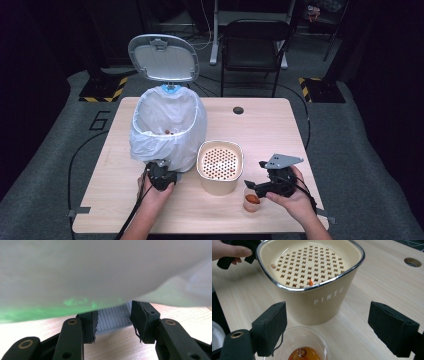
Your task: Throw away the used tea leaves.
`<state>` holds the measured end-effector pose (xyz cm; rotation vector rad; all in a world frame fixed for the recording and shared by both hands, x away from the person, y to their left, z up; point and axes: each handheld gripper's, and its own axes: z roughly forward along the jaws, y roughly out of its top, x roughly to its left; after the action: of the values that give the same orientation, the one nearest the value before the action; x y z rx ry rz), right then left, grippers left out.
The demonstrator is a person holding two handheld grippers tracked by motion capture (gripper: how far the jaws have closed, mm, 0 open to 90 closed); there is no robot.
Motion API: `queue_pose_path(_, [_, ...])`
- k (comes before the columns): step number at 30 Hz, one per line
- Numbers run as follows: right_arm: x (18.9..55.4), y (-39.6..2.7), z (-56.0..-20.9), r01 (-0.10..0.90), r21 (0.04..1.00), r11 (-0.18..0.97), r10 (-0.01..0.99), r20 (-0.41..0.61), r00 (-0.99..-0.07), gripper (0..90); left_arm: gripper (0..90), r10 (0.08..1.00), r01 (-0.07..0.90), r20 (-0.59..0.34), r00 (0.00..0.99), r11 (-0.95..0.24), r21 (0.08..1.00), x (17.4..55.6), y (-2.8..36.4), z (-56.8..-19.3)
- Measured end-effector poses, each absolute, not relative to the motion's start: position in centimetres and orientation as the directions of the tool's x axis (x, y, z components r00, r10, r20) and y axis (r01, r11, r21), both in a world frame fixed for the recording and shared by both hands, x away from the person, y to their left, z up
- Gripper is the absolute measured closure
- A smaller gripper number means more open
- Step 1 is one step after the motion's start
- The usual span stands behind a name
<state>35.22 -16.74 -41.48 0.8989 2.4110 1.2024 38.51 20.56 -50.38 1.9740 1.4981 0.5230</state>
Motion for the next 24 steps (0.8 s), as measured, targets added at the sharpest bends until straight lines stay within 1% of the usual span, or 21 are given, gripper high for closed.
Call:
queue_pose_path(16, [33.1,-17.8,-43.6,0.422,0.799,0.429,0.651,0.050,-0.757,13.8,56.7,0.958,0.720,-0.051,0.283,-0.177,0.671,38.5,20.5,-50.4])
queue_pose_path(20, [32.7,-17.6,-44.2,0.427,0.796,0.429,0.649,0.057,-0.759,11.8,56.7,0.958,0.721,-0.051,0.281,-0.175,0.671,38.5,20.5,-50.4])
queue_pose_path(24, [32.3,-17.5,-44.7,0.435,0.786,0.438,0.650,0.057,-0.758,9.4,56.7,0.953,0.723,-0.043,0.299,-0.197,0.662,38.5,20.6,-50.3])
